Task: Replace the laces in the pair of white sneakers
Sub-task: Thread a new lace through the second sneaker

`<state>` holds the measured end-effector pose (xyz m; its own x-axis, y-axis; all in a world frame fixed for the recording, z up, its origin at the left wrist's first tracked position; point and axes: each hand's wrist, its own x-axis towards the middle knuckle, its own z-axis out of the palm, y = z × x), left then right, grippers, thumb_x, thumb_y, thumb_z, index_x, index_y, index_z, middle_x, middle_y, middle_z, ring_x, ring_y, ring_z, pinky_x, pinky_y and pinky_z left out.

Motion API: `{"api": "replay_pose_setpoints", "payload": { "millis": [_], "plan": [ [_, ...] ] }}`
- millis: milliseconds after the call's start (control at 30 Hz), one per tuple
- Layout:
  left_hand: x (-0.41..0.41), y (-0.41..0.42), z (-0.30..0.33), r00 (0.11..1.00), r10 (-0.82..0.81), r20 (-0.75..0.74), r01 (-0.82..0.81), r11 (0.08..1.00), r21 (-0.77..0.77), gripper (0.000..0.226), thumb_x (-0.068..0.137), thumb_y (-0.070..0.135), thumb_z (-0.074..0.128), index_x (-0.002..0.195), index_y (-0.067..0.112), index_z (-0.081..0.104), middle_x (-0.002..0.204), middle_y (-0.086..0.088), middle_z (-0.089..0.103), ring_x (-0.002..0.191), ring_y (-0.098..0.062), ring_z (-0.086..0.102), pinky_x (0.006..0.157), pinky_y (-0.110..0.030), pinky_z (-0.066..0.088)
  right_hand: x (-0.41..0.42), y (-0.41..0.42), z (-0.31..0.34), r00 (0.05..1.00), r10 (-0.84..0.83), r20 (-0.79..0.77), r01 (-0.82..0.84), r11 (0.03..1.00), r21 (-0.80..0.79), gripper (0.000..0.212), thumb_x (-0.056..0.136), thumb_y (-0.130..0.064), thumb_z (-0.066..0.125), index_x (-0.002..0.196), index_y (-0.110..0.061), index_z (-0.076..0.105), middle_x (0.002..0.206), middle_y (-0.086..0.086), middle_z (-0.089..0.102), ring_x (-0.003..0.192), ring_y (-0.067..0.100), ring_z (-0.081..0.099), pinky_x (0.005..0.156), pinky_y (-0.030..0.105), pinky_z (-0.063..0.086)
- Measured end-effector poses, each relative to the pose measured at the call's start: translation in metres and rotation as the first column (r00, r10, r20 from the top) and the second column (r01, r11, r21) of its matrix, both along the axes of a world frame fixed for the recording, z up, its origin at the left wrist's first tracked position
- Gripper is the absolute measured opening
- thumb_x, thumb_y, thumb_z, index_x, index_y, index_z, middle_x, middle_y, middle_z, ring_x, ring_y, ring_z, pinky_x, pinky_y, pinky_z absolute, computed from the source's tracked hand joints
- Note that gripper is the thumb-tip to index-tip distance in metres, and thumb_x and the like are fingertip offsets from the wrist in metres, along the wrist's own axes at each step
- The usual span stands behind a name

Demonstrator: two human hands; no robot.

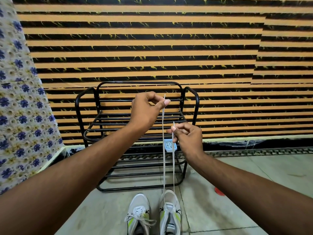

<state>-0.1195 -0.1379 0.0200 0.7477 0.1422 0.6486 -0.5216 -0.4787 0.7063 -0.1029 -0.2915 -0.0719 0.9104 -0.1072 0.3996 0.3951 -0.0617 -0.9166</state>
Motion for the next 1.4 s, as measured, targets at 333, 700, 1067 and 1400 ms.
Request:
{"api": "replay_pose_setpoints", "payload": {
  "millis": [333, 700, 1067, 1400],
  "plan": [
    [0.000, 0.007, -0.019, 0.963, -0.227, -0.142, 0.229, 0.973, -0.004, 0.018, 0.106, 0.014, 0.057, 0.098, 0.005, 0.071, 0.087, -0.009, 0.074, 0.081, -0.018, 0.073, 0.082, -0.036, 0.062, 0.000, -0.026, -0.011, 0.996, -0.081, -0.029, 0.077, 0.992, -0.097, 0.015, 0.098, -0.012, 0.063, 0.085, -0.012, 0.070, 0.072, 0.008, 0.071, 0.067, 0.015, 0.067, 0.063, 0.022, 0.052],
    [0.004, 0.013, -0.096, 0.924, -0.186, -0.335, 0.239, 0.963, 0.124, 0.016, 0.098, 0.019, 0.071, 0.087, 0.008, 0.071, 0.084, -0.002, 0.073, 0.070, -0.019, 0.073, 0.063, -0.025, 0.058, 0.009, -0.059, -0.023, 0.997, -0.046, -0.065, 0.027, 0.965, -0.260, 0.013, 0.099, -0.013, 0.063, 0.088, -0.009, 0.069, 0.066, 0.007, 0.065, 0.052, 0.015, 0.059, 0.049, 0.029, 0.047],
    [0.040, 0.008, -0.270, 0.808, -0.345, -0.478, 0.328, 0.937, -0.122, 0.024, 0.097, -0.009, 0.058, 0.087, 0.012, 0.052, 0.068, -0.012, 0.063, 0.060, -0.033, 0.066, 0.055, -0.049, 0.060, 0.024, -0.070, -0.183, 0.998, -0.059, -0.022, 0.046, 0.918, -0.395, 0.015, 0.100, -0.015, 0.057, 0.099, -0.029, 0.058, 0.074, 0.000, 0.063, 0.070, 0.025, 0.064, 0.063, 0.042, 0.052],
    [0.056, 0.006, -0.376, 0.730, -0.123, -0.673, 0.279, 0.952, 0.129, 0.027, 0.086, -0.011, 0.065, 0.085, 0.012, 0.079, 0.083, -0.007, 0.078, 0.071, -0.006, 0.071, 0.068, -0.019, 0.053, 0.033, -0.058, -0.299, 0.932, -0.103, -0.347, -0.129, 0.801, -0.585, 0.012, 0.085, -0.017, 0.074, 0.074, -0.019, 0.072, 0.077, -0.010, 0.071, 0.075, -0.005, 0.062, 0.071, 0.011, 0.041]
  ]
}}
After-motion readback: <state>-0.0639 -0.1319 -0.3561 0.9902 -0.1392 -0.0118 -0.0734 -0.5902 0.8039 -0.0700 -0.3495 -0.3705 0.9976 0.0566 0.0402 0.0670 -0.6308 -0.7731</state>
